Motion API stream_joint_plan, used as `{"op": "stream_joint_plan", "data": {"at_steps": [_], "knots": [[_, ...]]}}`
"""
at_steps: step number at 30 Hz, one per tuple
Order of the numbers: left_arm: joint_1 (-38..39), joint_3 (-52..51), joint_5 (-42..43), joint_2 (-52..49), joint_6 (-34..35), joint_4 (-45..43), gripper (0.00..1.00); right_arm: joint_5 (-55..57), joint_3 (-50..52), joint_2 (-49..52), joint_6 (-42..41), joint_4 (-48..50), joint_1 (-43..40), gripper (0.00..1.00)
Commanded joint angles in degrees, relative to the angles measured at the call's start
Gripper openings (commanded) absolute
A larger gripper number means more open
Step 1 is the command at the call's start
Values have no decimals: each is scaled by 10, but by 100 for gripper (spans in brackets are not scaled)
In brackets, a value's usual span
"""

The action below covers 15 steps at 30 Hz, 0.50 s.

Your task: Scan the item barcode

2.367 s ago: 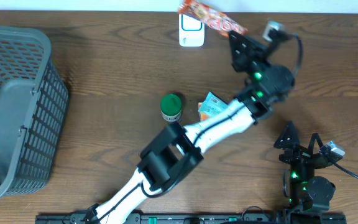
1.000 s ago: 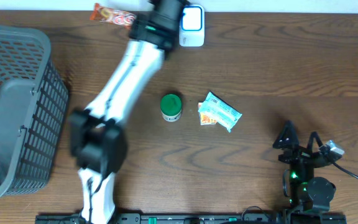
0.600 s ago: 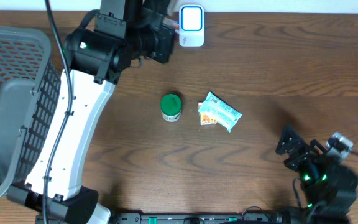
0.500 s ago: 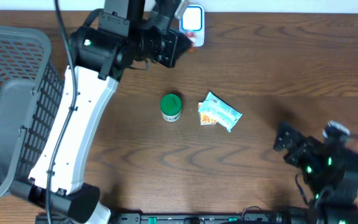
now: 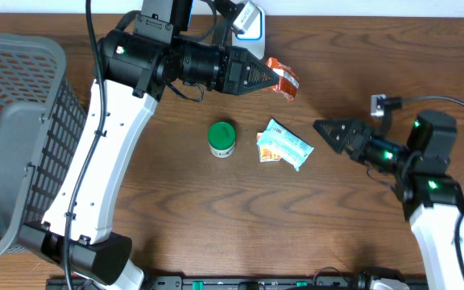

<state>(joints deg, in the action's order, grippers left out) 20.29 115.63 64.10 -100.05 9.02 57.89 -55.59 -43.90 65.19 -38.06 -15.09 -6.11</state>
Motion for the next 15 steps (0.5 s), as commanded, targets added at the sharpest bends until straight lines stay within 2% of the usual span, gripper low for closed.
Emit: {"op": "stream_joint_plan", "data": {"at_steps": [1,4,6,8,10,15], "knots": [[-2,-4,27,-10,60,-1,7,-101,-8,54,-185,56,0,99],[-2,-4,27,-12,64,-1,7,-117,-8,98,-241,173,1,99],[-2,-4,12,-12,90,0,7,-132,-8,123,-208,283,1,99],[-2,-4,-20,-12,146,-1,7,-172,-8,145,-160,396,1,99],[-2,-4,-50,-12,189,-1,7,-194,-8,155,-187,468,1,99],[-2,-4,-66,-13,270,-29,7,-197,-7,156,-293,483,5,99]]}}
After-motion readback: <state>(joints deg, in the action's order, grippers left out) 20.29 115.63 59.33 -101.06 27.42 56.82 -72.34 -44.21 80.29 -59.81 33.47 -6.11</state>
